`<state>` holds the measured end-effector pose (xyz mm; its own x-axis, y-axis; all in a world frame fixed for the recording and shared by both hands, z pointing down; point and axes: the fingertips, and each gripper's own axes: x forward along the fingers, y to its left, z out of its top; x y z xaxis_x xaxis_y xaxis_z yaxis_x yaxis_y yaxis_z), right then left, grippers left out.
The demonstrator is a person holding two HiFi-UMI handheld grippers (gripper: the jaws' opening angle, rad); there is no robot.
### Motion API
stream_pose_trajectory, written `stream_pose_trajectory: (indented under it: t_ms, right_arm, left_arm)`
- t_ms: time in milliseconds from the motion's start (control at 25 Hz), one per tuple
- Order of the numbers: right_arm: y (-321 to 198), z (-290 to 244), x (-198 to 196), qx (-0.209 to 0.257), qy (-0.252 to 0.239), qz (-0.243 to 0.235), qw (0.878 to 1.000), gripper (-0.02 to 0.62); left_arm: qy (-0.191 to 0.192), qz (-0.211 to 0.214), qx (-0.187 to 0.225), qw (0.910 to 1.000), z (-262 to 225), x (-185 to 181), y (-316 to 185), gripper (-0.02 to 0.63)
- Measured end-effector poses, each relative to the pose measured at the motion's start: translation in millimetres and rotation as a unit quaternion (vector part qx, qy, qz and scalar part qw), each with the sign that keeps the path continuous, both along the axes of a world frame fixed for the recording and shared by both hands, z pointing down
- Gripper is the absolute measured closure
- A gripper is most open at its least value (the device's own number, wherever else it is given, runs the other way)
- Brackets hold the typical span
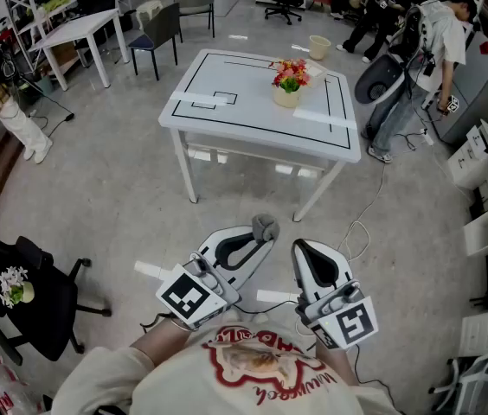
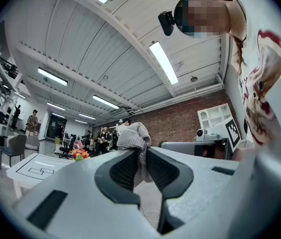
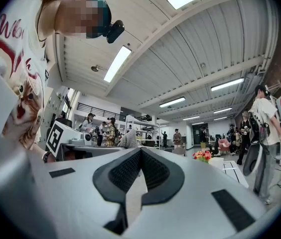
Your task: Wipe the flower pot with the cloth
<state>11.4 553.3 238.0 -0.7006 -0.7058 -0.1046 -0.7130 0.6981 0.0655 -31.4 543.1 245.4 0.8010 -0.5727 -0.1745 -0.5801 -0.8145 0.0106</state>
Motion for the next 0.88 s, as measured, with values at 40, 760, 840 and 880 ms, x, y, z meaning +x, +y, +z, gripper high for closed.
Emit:
stream_pose_trajectory:
  t_ms: [40,760,840,880]
  right_arm:
    - [1,-1,-1,0.0,0.0,0.0,1.0,0.597]
    - [0,3,-13,-0.019,-0.013,-0.009,1.0,0.597]
    - [0,3,-11,-0.016,-0.015,-0.001,1.0,0.597]
    - [-1,4,-10,-0.016,-0.018,0.004,1.0,0.597]
  left_arm:
    - [0.001,0.001,-0.002,1.0,0,-1,1,0.563]
    - [0.004,0.007,-0.006,0.9999,1,-12,1,0.563]
    - [0.005,0.01,-0.004,0.9999,1,-12,0,0.564]
    - [0.007,0.011,-0.001,0.9999,0,-11,-1,0.563]
